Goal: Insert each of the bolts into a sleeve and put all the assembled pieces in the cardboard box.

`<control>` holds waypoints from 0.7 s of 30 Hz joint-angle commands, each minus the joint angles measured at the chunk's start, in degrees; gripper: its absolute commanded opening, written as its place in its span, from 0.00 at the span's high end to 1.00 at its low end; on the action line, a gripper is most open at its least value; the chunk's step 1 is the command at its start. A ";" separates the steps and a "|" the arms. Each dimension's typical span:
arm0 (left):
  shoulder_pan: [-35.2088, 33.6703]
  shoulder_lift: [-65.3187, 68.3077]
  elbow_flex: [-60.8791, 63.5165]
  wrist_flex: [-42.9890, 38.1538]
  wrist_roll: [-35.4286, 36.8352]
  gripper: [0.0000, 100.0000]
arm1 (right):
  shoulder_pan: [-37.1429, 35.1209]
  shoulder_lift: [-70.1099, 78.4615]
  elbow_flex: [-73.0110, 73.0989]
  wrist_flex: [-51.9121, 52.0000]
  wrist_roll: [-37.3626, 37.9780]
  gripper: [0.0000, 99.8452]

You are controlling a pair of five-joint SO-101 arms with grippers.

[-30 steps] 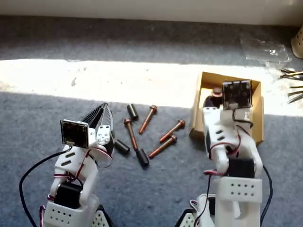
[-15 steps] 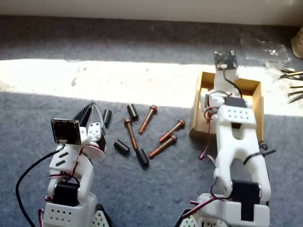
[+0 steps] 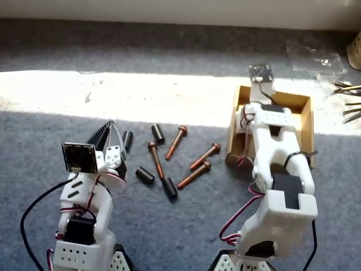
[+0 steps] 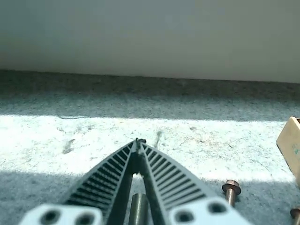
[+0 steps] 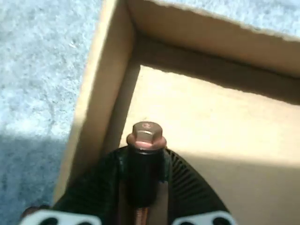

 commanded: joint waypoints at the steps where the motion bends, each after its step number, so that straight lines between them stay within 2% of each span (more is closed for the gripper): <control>1: -0.48 -0.57 -0.57 -1.32 0.18 0.99 | 0.31 -0.31 -3.12 -0.13 0.53 0.99; 5: -0.48 -0.57 -0.57 -1.32 0.18 0.99 | 0.22 -0.22 -3.12 -0.13 0.53 0.98; 11: -0.48 -0.57 -0.57 -1.32 0.18 0.99 | 0.13 -0.31 -3.03 -0.13 0.79 0.83; 21: -0.48 -0.57 -0.57 -1.32 0.18 0.99 | 0.04 -8.84 -2.95 -0.13 0.62 0.82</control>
